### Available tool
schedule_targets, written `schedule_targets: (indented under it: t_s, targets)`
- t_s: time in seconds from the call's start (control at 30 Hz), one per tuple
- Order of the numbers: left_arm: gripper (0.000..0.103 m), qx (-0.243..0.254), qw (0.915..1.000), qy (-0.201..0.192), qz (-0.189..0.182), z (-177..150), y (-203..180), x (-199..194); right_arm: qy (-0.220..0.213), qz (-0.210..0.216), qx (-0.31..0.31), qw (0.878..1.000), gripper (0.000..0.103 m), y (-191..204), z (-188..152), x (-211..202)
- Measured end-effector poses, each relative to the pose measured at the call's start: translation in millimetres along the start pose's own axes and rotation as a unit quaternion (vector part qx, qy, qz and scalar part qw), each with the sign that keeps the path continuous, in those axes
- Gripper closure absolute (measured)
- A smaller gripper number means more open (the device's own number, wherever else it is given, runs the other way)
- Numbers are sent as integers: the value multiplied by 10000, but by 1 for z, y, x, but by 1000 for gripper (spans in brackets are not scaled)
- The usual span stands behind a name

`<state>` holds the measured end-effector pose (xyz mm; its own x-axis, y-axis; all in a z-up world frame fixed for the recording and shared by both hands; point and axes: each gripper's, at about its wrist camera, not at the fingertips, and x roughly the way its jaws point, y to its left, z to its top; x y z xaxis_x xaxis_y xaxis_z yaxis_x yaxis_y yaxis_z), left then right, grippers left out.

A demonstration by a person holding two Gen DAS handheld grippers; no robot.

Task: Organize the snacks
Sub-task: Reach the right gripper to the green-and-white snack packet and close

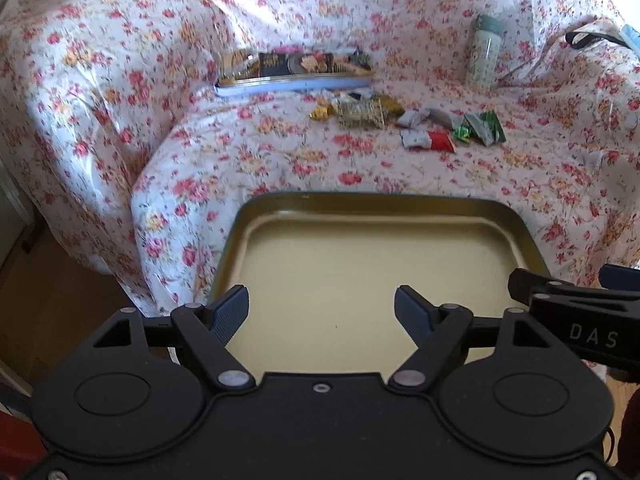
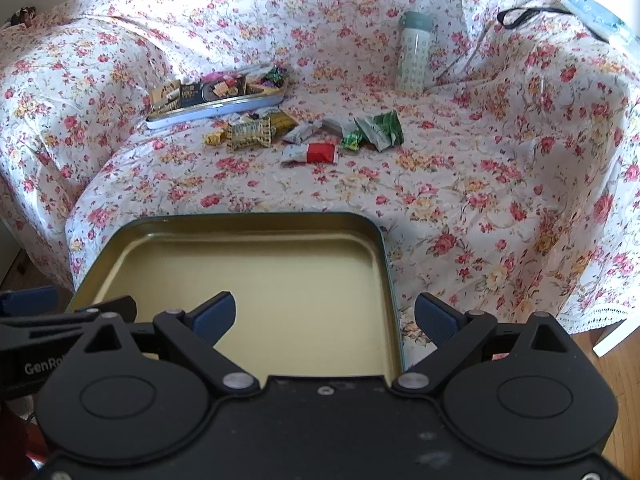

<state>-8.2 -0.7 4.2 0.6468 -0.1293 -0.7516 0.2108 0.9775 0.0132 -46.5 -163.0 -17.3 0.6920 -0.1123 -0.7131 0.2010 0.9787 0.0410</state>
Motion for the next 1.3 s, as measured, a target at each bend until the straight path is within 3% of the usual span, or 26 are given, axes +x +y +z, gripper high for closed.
schedule_targets:
  t_s: [0.27,0.57,1.3]
  targets:
    - [25,-101,9999,84,-77,14,4,11,144,128,6,9998,4,-4,12,17]
    - [26,-81,9998,124,-137,49,14,36,94,85,134,9998,6,-22,49,44]
    - [29,248,9986,296,-349,161,12,156,417,-20,231,9989,12,-54,132,164]
